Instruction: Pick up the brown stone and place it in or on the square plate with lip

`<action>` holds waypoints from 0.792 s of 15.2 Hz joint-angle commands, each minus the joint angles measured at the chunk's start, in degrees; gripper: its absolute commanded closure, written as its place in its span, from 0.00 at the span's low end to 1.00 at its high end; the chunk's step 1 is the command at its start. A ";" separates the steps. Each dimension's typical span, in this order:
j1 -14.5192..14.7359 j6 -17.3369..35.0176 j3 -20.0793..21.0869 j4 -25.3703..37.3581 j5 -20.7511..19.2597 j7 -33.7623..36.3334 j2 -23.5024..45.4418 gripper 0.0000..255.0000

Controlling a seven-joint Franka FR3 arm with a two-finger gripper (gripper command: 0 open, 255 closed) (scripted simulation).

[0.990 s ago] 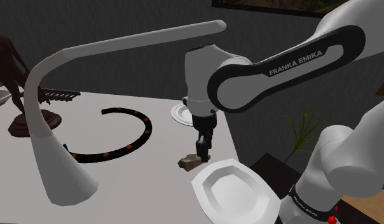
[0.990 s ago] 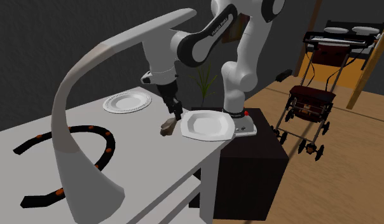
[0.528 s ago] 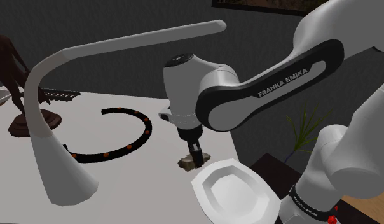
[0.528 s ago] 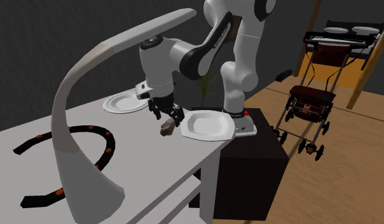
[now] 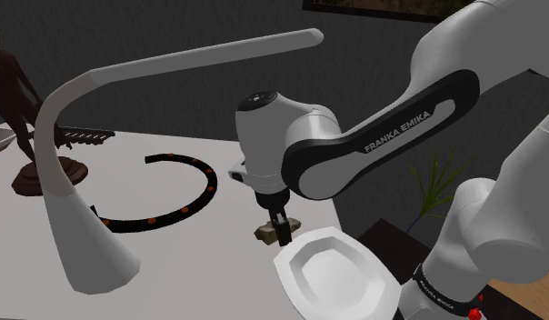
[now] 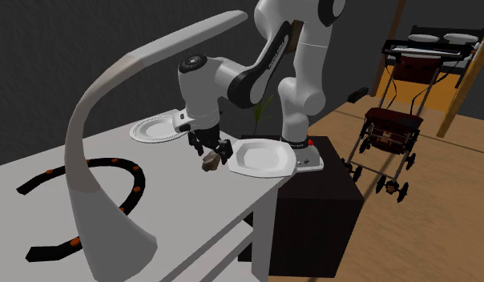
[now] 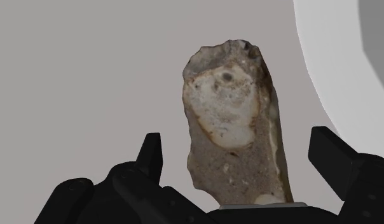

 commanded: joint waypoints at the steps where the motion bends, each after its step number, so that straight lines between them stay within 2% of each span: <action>1: -0.01 0.07 0.00 -0.02 -0.02 0.01 0.04 0.00; 4: 0.00 0.05 0.00 -0.02 -0.02 0.01 0.03 0.00; 5: 0.00 0.05 0.00 -0.02 -0.02 0.01 0.03 1.00; 12: 0.00 0.05 0.00 -0.01 -0.02 0.02 0.04 1.00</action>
